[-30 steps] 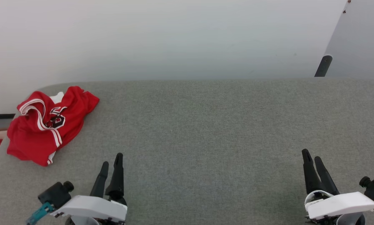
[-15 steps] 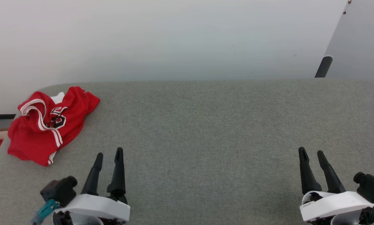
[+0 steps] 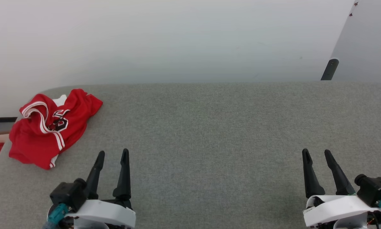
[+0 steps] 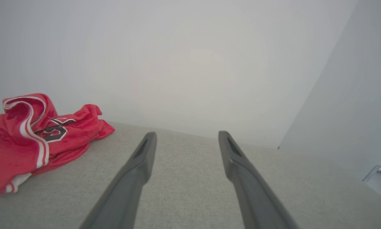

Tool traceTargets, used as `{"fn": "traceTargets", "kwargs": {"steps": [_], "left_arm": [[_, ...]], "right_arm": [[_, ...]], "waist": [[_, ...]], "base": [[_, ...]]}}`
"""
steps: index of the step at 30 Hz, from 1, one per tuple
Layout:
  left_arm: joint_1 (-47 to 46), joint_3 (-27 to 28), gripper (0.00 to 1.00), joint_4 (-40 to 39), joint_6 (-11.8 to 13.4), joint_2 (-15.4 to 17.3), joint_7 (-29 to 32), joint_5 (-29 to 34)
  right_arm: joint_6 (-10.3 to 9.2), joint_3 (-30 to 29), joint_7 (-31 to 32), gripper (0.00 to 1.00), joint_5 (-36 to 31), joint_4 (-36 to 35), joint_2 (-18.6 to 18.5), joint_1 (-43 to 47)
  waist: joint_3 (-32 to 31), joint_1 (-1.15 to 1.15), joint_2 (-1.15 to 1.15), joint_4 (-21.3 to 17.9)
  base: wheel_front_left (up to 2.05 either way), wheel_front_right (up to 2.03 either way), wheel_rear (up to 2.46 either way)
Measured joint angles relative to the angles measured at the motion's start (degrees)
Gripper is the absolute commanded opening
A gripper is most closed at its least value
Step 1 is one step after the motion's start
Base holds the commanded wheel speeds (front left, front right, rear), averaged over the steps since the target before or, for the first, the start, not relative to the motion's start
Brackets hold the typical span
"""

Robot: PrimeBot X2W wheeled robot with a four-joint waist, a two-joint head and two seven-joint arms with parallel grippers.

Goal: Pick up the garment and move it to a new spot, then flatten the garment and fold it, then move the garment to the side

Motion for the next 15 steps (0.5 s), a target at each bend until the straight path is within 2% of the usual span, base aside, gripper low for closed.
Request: {"fn": "traceTargets", "kwargs": {"steps": [15], "left_arm": [[0.83, 1.00, 1.00, -1.13, -0.31, -0.46, -1.78, 7.49]], "right_arm": [[0.00, 0.32, -1.88, 1.00, -7.76, -0.71, 0.05, 0.32]], "waist": [[-0.63, 0.00, 0.00, 0.06]], "base": [[0.00, 0.00, 0.00]]}}
